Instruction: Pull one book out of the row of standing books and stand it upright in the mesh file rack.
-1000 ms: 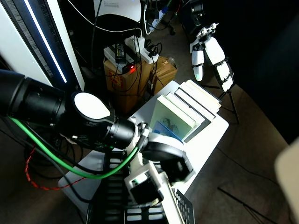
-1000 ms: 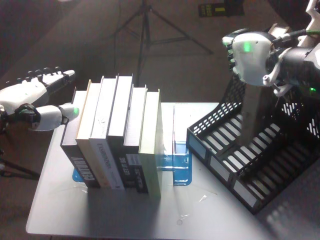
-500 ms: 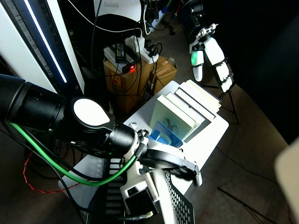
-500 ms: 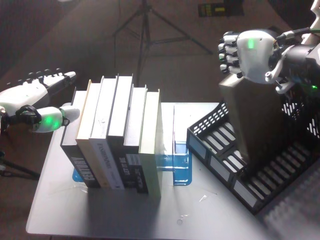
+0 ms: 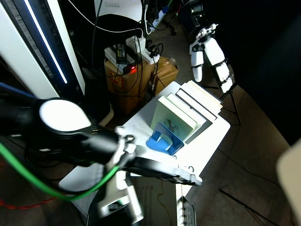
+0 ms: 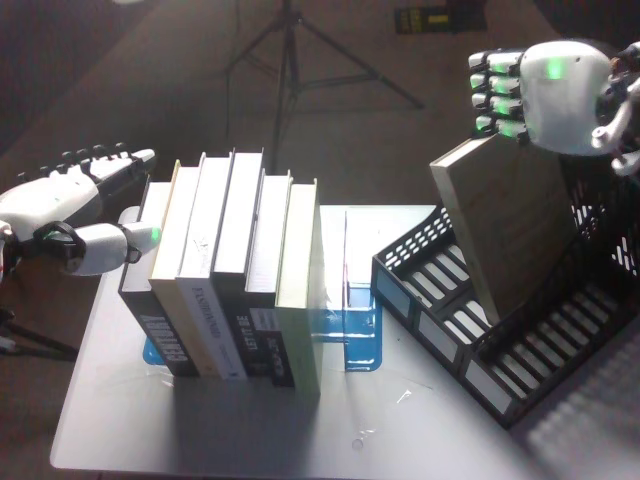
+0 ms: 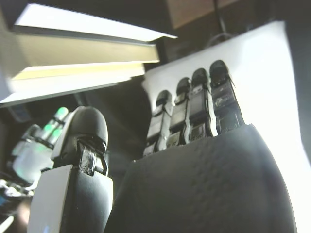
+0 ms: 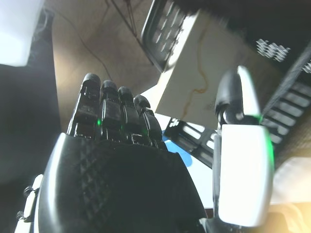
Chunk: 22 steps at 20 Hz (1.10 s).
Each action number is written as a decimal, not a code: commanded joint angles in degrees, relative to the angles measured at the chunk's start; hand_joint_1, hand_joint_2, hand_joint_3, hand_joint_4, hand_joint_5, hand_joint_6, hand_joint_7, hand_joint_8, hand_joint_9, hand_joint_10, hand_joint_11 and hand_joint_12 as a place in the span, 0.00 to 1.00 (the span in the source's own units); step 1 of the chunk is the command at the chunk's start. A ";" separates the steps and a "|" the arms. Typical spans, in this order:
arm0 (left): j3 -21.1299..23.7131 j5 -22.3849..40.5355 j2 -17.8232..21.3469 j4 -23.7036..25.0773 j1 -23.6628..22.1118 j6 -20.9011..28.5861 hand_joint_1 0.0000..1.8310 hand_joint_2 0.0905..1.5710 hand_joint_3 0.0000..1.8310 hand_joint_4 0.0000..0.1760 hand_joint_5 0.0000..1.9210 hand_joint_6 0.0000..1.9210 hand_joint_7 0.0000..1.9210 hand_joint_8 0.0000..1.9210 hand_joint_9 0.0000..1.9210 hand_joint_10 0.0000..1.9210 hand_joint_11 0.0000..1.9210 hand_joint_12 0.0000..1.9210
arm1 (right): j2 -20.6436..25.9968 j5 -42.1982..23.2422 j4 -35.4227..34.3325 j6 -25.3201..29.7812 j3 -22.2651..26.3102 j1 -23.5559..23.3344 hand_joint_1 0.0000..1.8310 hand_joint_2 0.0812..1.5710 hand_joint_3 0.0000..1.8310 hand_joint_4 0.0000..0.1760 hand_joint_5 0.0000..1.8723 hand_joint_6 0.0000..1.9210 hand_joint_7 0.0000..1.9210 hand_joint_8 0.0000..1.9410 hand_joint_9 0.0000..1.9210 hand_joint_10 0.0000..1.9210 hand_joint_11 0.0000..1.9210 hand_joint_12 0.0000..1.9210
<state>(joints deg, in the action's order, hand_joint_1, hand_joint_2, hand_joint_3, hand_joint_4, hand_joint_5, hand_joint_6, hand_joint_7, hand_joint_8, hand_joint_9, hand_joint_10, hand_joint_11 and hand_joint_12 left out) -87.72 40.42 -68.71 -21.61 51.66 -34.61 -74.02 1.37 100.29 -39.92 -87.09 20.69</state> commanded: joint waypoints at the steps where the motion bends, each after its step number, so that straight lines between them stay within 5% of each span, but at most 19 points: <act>1: -0.08 7.38 1.02 -0.97 -0.04 0.24 0.13 0.88 0.00 0.36 0.00 0.00 0.00 0.00 0.00 0.00 0.00 0.00 | 0.45 -1.61 -0.57 -0.51 0.37 -0.97 0.46 0.64 0.01 0.00 0.00 0.00 0.00 0.00 0.00 0.00 0.00 0.00; 2: 0.09 7.65 1.16 -1.15 0.14 0.25 0.13 0.88 0.00 0.30 0.00 0.00 0.00 0.00 0.00 0.00 0.00 0.00 | 0.98 -5.00 -4.33 -0.51 0.52 -1.20 0.46 0.64 0.01 0.00 0.00 0.00 0.00 0.00 0.00 0.00 0.01 0.00; 3: 0.26 7.88 1.27 -1.23 0.19 0.26 0.12 0.88 0.00 0.36 0.00 0.00 0.00 0.00 0.00 0.00 0.00 0.00 | 1.41 -7.86 -8.31 -0.51 0.52 -1.27 0.47 0.62 0.00 0.00 0.00 0.00 0.00 0.00 0.00 0.00 0.00 0.11; 4: 0.43 8.17 1.39 -1.23 0.19 0.28 0.13 0.88 0.00 0.37 0.00 0.00 0.00 0.00 0.00 0.00 0.00 0.00 | 1.93 -10.20 -13.32 -0.51 0.54 -1.45 0.45 0.62 0.00 0.00 0.00 0.00 0.00 0.00 0.00 0.00 0.00 0.10; 6: 0.99 8.99 1.72 -1.08 0.23 0.28 0.14 0.88 0.00 0.45 0.00 0.00 0.00 0.00 0.00 0.00 0.00 0.00 | 4.43 -16.92 -38.39 -0.51 1.86 -1.41 0.42 0.65 0.01 0.00 0.00 0.00 0.00 0.00 0.00 0.00 0.00 0.01; 7: 1.19 9.49 1.79 -0.80 0.22 0.36 0.13 0.88 0.00 0.33 0.01 0.00 0.00 0.00 0.00 0.00 0.00 0.00 | 5.62 -18.11 -43.40 -0.51 3.38 -1.41 0.45 0.66 0.01 0.00 0.00 0.00 0.00 0.00 0.00 0.00 0.00 0.00; 10: 2.45 11.64 2.54 0.47 0.26 0.90 0.12 0.88 0.00 0.36 0.00 0.00 0.00 0.00 0.00 0.00 0.00 0.00 | 9.07 -21.28 -51.14 -0.51 7.31 -1.41 0.44 0.68 0.01 0.00 0.00 0.00 0.00 0.00 0.00 0.00 0.00 0.00; 12: 3.72 13.74 3.34 2.15 0.23 1.55 0.11 0.88 0.00 0.30 0.00 0.00 0.00 0.00 0.00 0.00 0.00 0.00 | 11.21 -24.05 -54.91 -0.51 9.33 -1.16 0.37 0.69 0.01 0.16 0.00 0.00 0.00 0.00 0.00 0.00 0.00 0.00; 13: 4.32 14.63 3.74 3.04 0.14 1.80 0.11 0.88 0.00 0.37 0.00 0.00 0.00 0.00 0.00 0.00 0.00 0.00 | 12.02 -25.42 -56.46 -0.51 10.01 -0.82 0.35 0.68 0.01 0.09 0.00 0.00 0.00 0.00 0.00 0.00 0.00 0.00; 14: 5.05 15.74 4.20 4.31 -0.09 2.05 0.11 0.88 0.00 0.41 0.00 0.00 0.00 0.00 0.00 0.00 0.00 0.00 | 12.95 -26.97 -59.00 -0.51 10.93 -0.26 0.33 0.66 0.00 0.23 0.00 0.00 0.00 0.00 0.00 0.00 0.00 0.00; 15: 5.89 16.89 4.70 5.65 -0.50 2.16 0.12 0.88 0.00 0.47 0.00 0.00 0.00 0.00 0.00 0.00 0.00 0.00 | 13.97 -28.85 -61.23 -0.51 11.86 0.46 0.32 0.65 0.00 0.22 0.00 0.00 0.00 0.00 0.00 0.00 0.00 0.00; 16: 6.96 18.46 5.31 7.63 -1.14 2.55 0.11 0.88 0.00 0.54 0.00 0.00 0.00 0.00 0.00 0.00 0.00 0.00 | 15.29 -31.38 -64.61 -0.51 13.22 1.45 0.28 0.65 0.00 0.42 0.00 0.00 0.00 0.00 0.00 0.00 0.00 0.00; 18: 7.99 20.21 5.81 10.11 -1.67 3.44 0.10 0.88 0.00 0.45 0.00 0.00 0.00 0.00 0.00 0.00 0.00 0.00 | 16.49 -34.34 -68.80 -0.51 14.66 3.15 0.26 0.67 0.00 0.24 0.00 0.00 0.00 0.00 0.00 0.00 0.00 0.00; 19: 8.75 21.31 6.05 11.81 -2.12 3.96 0.10 0.88 0.00 0.50 0.00 0.00 0.00 0.00 0.00 0.00 0.00 0.00 | 17.22 -36.80 -71.75 -0.51 15.52 4.63 0.25 0.67 0.00 0.34 0.00 0.00 0.00 0.00 0.00 0.00 0.00 0.00; 20: 9.39 22.47 6.12 13.62 -2.53 4.51 0.10 0.88 0.00 0.50 0.00 0.00 0.00 0.00 0.00 0.00 0.00 0.00 | 17.72 -39.26 -74.45 -0.51 16.22 6.17 0.23 0.68 0.01 0.22 0.00 0.00 0.00 0.00 0.00 0.00 0.00 0.00; 21: 9.89 23.31 6.14 15.13 -2.88 5.02 0.09 0.88 0.00 0.61 0.00 0.00 0.00 0.00 0.00 0.00 0.00 0.00 | 18.07 -41.36 -76.51 -0.51 16.74 7.73 0.22 0.69 0.01 0.16 0.00 0.00 0.00 0.00 0.00 0.00 0.00 0.00; 22: 10.50 24.11 6.19 16.71 -3.30 5.42 0.07 0.87 0.00 0.68 0.00 0.00 0.00 0.00 0.00 0.00 0.00 0.00 | 18.36 -43.59 -78.60 -0.51 17.29 9.56 0.22 0.69 0.01 0.21 0.00 0.00 0.00 0.00 0.00 0.00 0.00 0.00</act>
<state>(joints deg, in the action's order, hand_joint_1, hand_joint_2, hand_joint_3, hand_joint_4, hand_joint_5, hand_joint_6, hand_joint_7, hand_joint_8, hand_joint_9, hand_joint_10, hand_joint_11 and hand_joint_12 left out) -76.90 56.77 -63.18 -3.51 48.80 -29.56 -55.88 -34.83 22.92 -40.45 -69.76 31.33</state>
